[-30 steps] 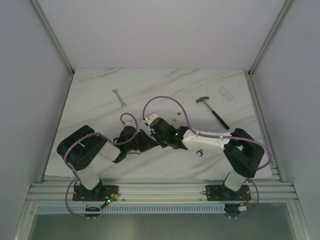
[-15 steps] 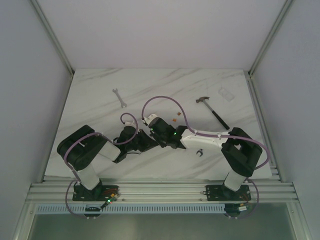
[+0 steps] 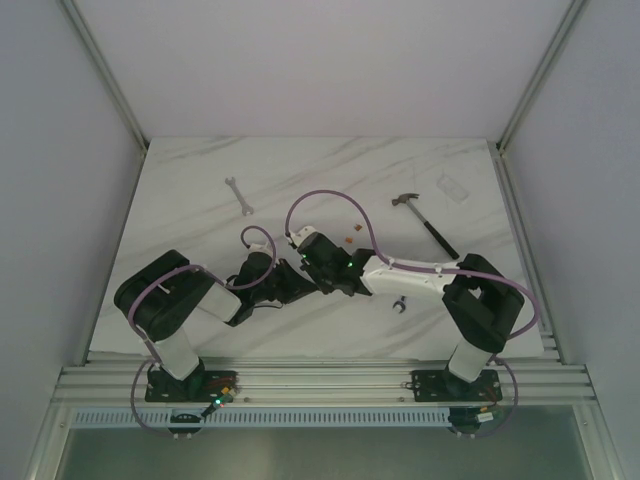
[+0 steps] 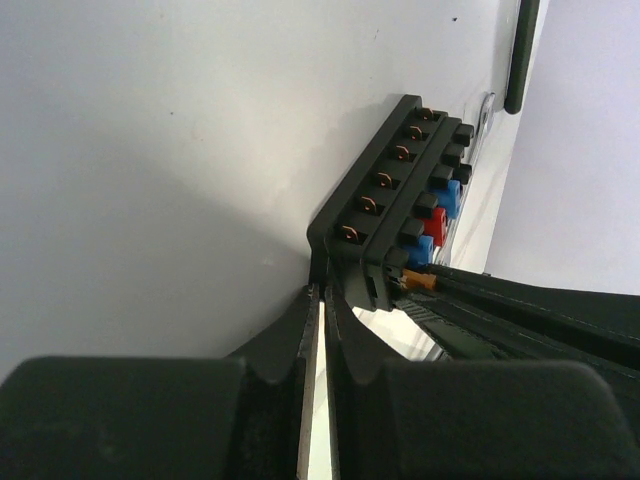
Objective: Snap on the fuse box
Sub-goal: Install the fuse at the fuse box base.
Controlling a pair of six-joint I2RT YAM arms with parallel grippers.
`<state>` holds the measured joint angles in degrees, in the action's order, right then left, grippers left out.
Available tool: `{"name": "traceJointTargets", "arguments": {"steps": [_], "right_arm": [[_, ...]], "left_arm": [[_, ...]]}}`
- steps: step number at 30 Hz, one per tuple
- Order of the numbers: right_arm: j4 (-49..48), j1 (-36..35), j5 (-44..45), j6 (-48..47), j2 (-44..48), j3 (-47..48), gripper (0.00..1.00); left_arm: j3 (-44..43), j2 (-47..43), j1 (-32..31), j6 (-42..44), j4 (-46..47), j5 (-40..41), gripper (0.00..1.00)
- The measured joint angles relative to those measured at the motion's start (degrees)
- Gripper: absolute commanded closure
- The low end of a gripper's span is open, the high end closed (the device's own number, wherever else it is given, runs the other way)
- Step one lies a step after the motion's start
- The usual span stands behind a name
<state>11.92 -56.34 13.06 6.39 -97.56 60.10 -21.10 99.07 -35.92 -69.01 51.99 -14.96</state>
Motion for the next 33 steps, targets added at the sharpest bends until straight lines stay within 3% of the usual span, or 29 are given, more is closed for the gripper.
{"name": "traceJointTargets", "arguments": {"steps": [33], "right_arm": [[5.77, 0.13, 0.11, -0.68, -3.80, 5.09, 1.00]], "left_arm": [[-0.15, 0.63, -0.09, -0.83, 0.61, 0.44, 0.86]]}}
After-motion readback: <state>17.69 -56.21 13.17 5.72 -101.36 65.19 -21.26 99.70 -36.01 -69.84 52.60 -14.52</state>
